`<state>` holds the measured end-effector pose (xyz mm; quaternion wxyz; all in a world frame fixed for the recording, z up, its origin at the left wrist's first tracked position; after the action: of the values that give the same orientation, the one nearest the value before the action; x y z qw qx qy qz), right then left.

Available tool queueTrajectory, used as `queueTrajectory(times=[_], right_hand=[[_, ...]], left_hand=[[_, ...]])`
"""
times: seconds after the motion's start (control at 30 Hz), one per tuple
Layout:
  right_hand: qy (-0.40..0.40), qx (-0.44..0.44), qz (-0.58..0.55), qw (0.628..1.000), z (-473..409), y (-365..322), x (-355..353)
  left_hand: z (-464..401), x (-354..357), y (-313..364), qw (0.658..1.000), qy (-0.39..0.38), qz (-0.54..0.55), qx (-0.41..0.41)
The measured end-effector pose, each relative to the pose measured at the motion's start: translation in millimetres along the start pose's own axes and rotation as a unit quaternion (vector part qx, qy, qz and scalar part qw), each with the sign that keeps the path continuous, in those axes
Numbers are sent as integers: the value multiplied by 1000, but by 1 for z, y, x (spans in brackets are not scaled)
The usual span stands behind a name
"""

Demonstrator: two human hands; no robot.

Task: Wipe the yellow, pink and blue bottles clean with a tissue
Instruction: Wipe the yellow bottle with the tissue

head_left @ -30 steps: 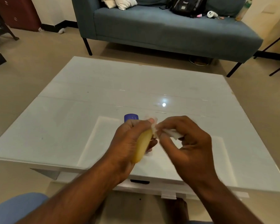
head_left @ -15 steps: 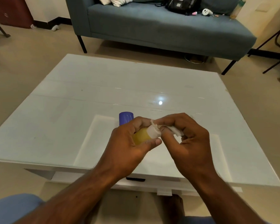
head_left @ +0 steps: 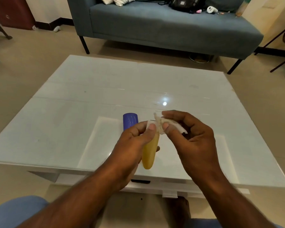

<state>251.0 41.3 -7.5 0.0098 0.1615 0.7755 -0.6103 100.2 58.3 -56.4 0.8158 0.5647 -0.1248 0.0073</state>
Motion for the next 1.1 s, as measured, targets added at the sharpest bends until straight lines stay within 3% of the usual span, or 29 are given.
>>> queueTrajectory(times=[0.1, 0.23, 0.43, 0.57, 0.83, 1.1], right_hand=[[9, 1, 18, 1000, 0, 0, 1], [-67, -41, 77, 994, 11, -5, 20], [-7, -22, 71, 997, 6, 0, 11], [-29, -11, 78, 996, 9, 3, 17], [-21, 54, 11, 998, 7, 14, 15], [-6, 43, 25, 999, 8, 12, 11]], left_hand=[[-1, 1, -5, 992, 20, 117, -46], [0, -9, -2, 970, 46, 229, -72], [1, 0, -4, 986, 49, 147, -58], [-2, -15, -3, 979, 103, 161, -70], [2, -7, -11, 984, 68, 126, -106], [2, -5, 0, 992, 62, 66, -85]])
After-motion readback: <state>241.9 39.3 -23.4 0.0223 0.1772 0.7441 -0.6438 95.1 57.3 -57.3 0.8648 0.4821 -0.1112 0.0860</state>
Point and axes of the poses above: each hand's wrist, its own z-axis away from the middle knuckle, its own x-axis out of the palm, y = z × x, the point moved 7 cm from there along -z, towards the middle knuckle, and after that the axes turned 3 degrees about z, right-handed, at the moved point
